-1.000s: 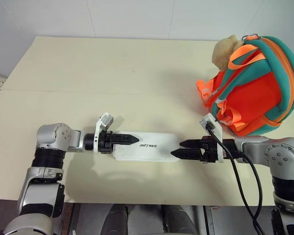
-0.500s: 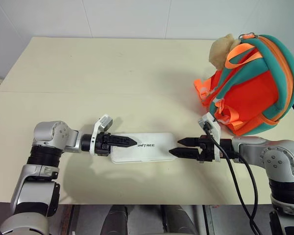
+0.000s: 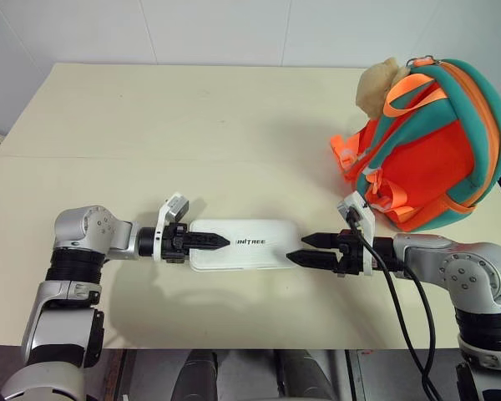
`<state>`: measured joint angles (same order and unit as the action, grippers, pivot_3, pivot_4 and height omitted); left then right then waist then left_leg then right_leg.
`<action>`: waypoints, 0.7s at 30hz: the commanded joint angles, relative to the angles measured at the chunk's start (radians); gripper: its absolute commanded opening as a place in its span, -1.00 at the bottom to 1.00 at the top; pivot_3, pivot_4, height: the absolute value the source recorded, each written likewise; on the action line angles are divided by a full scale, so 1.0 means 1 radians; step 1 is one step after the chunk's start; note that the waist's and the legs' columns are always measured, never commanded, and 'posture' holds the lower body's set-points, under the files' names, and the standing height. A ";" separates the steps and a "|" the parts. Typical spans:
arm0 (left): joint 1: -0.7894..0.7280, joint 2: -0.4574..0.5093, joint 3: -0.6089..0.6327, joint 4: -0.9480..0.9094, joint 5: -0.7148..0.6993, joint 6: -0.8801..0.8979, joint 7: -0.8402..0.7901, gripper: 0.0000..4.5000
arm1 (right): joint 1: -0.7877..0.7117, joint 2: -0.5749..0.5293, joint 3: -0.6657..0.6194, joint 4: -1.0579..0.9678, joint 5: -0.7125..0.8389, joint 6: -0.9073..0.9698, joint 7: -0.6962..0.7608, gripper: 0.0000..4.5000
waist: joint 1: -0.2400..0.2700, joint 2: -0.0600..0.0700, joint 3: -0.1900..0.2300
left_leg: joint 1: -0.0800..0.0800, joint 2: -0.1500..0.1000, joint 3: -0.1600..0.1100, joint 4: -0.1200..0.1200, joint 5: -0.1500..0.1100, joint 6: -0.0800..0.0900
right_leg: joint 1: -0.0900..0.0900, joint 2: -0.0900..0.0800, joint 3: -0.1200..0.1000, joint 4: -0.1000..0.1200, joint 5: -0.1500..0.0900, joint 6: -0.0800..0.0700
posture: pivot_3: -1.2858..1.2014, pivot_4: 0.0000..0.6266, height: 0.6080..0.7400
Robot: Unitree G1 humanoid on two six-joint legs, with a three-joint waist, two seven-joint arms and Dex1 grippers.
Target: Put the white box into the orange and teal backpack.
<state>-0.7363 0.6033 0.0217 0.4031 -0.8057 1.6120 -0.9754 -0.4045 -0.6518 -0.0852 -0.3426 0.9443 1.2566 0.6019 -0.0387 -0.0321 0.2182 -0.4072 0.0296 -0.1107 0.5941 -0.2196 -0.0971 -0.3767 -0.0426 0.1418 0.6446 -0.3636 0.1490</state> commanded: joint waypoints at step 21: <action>0.047 0.077 -0.007 -0.054 0.057 -0.356 -0.127 -0.44 | 0.095 0.008 -0.366 -0.274 -0.283 -0.188 -0.532 1.00 | -0.001 0.000 0.000 | 0.000 0.000 0.001 -0.002 0.001 -0.001 | -0.001 -0.001 0.001 0.000 0.000 -0.001 | 0.03 -0.52 1.00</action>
<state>-0.6719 0.6785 0.0133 0.3599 -0.7498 1.2727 -1.0788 -0.2823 -0.6543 -0.4750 -0.6297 0.7092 1.1133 0.1153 -0.0399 -0.0322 0.2183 -0.4071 0.0294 -0.1093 0.5924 -0.2179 -0.0985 -0.3776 -0.0433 0.1428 0.6445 -0.3638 0.1482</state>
